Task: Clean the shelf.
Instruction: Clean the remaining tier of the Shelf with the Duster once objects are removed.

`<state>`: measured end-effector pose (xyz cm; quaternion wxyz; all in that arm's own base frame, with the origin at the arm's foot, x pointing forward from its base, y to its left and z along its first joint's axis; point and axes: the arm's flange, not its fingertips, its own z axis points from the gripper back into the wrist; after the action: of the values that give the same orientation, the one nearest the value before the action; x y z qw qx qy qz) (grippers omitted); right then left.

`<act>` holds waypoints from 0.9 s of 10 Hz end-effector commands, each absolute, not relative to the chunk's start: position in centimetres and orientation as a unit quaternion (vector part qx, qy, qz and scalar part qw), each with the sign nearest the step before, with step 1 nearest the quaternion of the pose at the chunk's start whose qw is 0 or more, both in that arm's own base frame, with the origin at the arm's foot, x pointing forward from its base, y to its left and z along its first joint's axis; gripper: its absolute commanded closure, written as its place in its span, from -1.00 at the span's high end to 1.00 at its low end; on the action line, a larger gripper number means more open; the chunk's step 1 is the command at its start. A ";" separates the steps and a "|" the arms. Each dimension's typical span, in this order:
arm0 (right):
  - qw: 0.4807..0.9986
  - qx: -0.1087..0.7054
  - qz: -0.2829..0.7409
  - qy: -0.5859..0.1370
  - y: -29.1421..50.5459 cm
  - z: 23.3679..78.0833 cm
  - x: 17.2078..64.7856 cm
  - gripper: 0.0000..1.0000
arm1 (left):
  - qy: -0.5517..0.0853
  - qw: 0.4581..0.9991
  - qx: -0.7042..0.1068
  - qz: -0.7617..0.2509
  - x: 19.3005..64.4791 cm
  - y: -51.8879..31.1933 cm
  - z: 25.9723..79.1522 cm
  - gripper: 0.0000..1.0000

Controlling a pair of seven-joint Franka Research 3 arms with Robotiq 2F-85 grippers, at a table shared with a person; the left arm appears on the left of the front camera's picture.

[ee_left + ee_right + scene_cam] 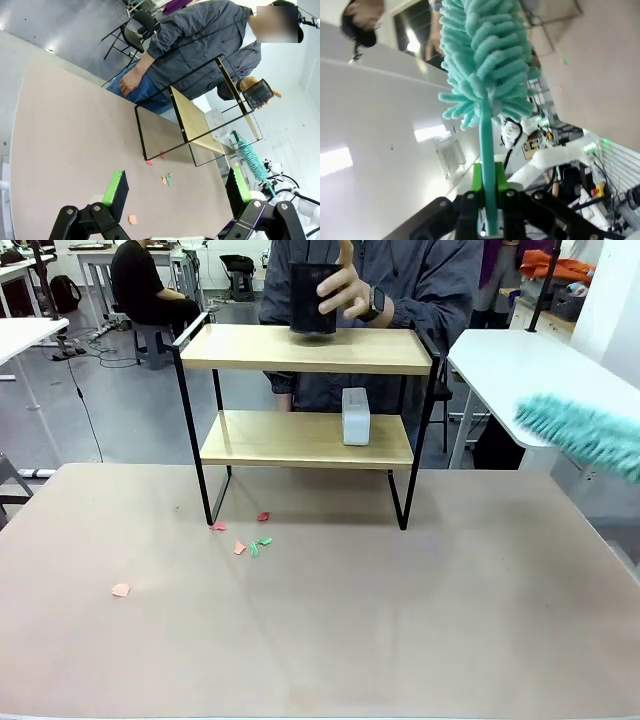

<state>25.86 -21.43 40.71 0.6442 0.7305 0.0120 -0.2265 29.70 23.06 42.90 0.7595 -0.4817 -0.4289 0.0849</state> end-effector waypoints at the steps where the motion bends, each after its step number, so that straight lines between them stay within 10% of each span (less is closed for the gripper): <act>1: 0.682 0.687 -0.239 0.075 -20.3 38.9 27.7 -0.74 | -0.441 0.752 -0.483 0.078 29.7 22.8 42.7 1.00; 9: 0.655 0.714 -0.240 0.051 -20.7 38.4 26.6 -0.74 | -0.441 0.752 -0.483 0.078 29.7 22.8 42.7 1.00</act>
<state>26.44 -20.91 37.91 0.6599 0.7061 0.0597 -0.2498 29.71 23.05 42.89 0.7596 -0.4817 -0.4287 0.0848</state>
